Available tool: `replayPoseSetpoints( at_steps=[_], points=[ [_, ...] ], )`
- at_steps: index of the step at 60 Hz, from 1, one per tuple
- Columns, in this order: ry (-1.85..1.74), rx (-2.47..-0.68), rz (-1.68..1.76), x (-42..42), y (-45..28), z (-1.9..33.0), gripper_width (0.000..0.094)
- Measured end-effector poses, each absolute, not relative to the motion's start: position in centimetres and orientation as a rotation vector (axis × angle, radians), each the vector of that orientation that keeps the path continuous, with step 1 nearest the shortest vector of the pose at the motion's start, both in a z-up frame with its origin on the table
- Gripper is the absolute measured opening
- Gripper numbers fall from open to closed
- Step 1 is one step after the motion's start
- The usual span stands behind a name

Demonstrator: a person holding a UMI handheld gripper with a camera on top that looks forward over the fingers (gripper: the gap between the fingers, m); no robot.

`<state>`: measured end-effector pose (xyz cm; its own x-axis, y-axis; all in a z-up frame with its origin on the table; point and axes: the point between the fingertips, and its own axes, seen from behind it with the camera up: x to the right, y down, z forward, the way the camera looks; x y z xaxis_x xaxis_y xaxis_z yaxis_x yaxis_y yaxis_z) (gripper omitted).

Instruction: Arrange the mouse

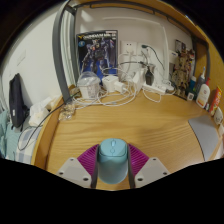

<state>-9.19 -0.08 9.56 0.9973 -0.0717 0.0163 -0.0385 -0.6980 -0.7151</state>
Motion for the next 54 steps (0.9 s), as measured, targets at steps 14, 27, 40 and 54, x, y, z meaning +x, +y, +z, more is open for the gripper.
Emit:
replayPoseSetpoints(
  at_steps=[14, 27, 40, 54],
  points=[
    [0.002, -2.360, 0.029, -9.3, 0.1, 9.6, 0.0358],
    [-0.035, -2.279, 0.095, -6.5, 3.3, 18.6, 0.0359],
    [-0.105, -2.101, -0.010, 7.3, 5.7, 32.8, 0.0360],
    [-0.077, -2.096, -0.134, 26.5, 4.6, 33.8, 0.0360]
  ],
)
